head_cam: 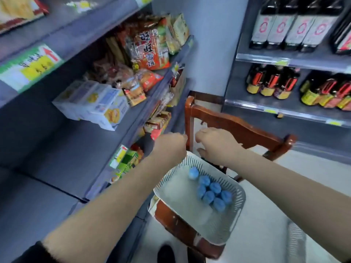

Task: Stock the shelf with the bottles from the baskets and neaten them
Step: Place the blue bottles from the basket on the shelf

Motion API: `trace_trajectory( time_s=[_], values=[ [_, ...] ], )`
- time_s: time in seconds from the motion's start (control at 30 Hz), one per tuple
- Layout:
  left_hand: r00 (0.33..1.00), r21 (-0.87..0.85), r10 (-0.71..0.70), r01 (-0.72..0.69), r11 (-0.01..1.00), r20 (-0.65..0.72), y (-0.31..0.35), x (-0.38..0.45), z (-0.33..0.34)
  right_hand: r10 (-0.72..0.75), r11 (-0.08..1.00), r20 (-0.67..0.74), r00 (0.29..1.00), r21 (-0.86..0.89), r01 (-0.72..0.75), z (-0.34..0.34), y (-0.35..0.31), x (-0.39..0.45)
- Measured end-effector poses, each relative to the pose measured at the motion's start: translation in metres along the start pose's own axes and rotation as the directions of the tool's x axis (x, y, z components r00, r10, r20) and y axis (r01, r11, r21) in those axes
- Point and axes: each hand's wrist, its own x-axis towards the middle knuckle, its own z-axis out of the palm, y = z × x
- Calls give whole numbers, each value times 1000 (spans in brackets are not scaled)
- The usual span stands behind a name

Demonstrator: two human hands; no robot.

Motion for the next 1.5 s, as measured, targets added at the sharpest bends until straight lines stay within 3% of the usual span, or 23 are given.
trace_trajectory(
  time_s=[0.17, 0.47, 0.83, 1.17, 1.37, 1.5],
  values=[
    [983, -214, -22, 61, 975, 183, 19, 13, 102, 154, 976, 176, 972, 124, -177, 87, 27, -17],
    [896, -330, -29, 193, 924, 444, 35, 43, 275, 302, 894, 378, 875, 207, -398, 262, 54, -26],
    [858, -457, -41, 313, 832, 513, 45, 54, 404, 362, 881, 418, 834, 141, -453, 386, 46, -14],
    [863, -569, -71, 389, 725, 500, 34, 44, 393, 273, 916, 302, 913, 209, -343, 370, 44, -16],
    [934, -745, -57, 316, 588, 352, 15, 27, 303, 275, 883, 97, 956, 369, -291, 280, 37, -12],
    [964, -780, -134, 263, 568, 228, 2, 18, 226, 226, 913, -13, 974, 351, -208, 190, 26, 6]
  ],
)
